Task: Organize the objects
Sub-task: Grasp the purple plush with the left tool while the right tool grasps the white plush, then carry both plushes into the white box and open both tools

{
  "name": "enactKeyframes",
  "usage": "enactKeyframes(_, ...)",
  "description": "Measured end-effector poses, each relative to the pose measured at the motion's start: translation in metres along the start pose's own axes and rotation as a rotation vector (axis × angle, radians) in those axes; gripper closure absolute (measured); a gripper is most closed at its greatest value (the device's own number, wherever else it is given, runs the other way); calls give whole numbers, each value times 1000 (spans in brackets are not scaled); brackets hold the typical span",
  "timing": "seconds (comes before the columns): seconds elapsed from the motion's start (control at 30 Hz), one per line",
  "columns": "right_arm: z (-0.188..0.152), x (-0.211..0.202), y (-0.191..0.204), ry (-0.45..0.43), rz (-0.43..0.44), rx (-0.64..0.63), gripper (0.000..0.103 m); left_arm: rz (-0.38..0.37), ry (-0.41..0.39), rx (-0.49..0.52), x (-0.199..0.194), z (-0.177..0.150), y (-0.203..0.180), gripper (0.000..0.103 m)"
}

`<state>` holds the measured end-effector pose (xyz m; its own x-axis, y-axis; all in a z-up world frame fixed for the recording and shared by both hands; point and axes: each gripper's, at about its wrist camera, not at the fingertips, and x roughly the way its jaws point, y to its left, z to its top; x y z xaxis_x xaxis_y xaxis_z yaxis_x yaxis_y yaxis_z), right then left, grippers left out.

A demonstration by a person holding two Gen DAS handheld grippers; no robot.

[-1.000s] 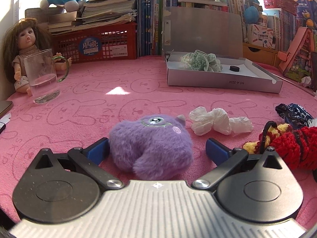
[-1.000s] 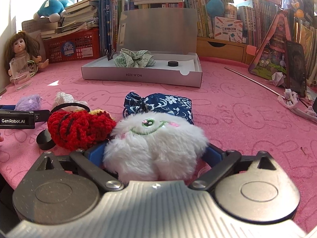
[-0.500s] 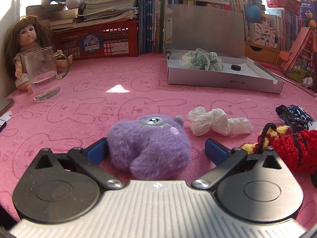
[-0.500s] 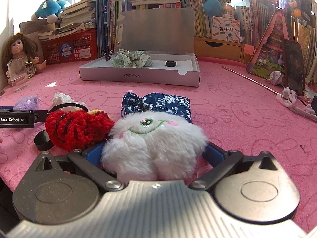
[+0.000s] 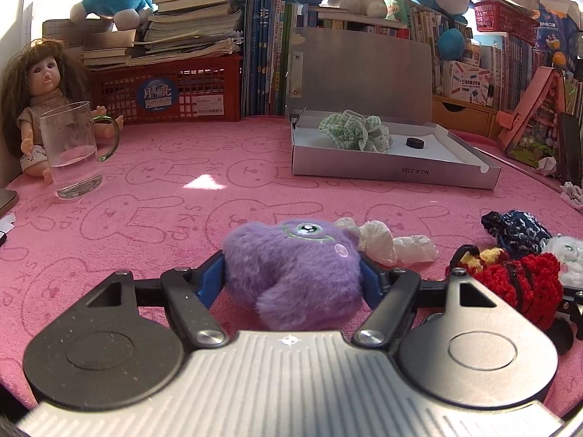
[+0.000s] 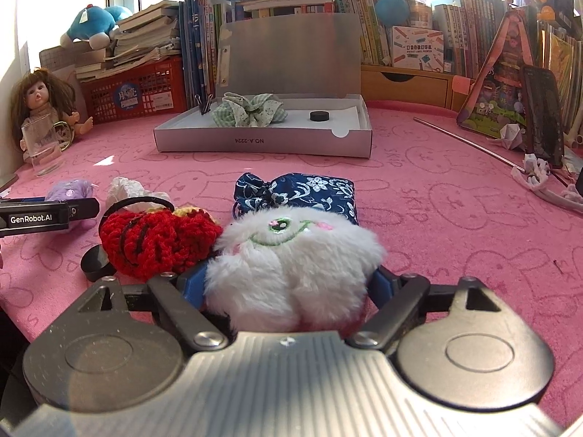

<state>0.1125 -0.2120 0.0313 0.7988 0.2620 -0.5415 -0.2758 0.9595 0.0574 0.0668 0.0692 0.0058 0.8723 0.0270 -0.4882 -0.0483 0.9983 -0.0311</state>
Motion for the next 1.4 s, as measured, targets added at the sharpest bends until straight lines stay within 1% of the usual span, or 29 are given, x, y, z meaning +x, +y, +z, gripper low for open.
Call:
enactKeyframes(0.23, 11, -11, -2, -39, -6, 1, 21, -29, -36, 7, -8, 13, -7, 26)
enactKeyframes(0.37, 15, -11, -4, -46, -6, 4, 22, -47, -53, 12, -10, 20, -11, 26)
enactKeyframes(0.63, 20, -14, -9, -64, -5, 30, 24, -79, -69, 31, -11, 27, -21, 26)
enactKeyframes(0.8, 30, -16, -12, -92, -2, 29, 24, -106, -70, 29, -7, 38, -24, 26)
enactKeyframes(0.97, 50, -14, -20, -122, 8, 43, 24, -135, -80, 26, 4, 59, -29, 26)
enactKeyframes(1.07, 69, -8, -28, -141, 11, 58, 24, -152, -87, 28, 14, 76, -33, 26)
enactKeyframes(1.27, 107, 18, -44, -145, 23, 110, 24, -168, -96, 24, 44, 110, -42, 26)
enactKeyframes(1.4, 129, 43, -52, -140, 24, 137, 24, -166, -82, 17, 73, 129, -47, 26)
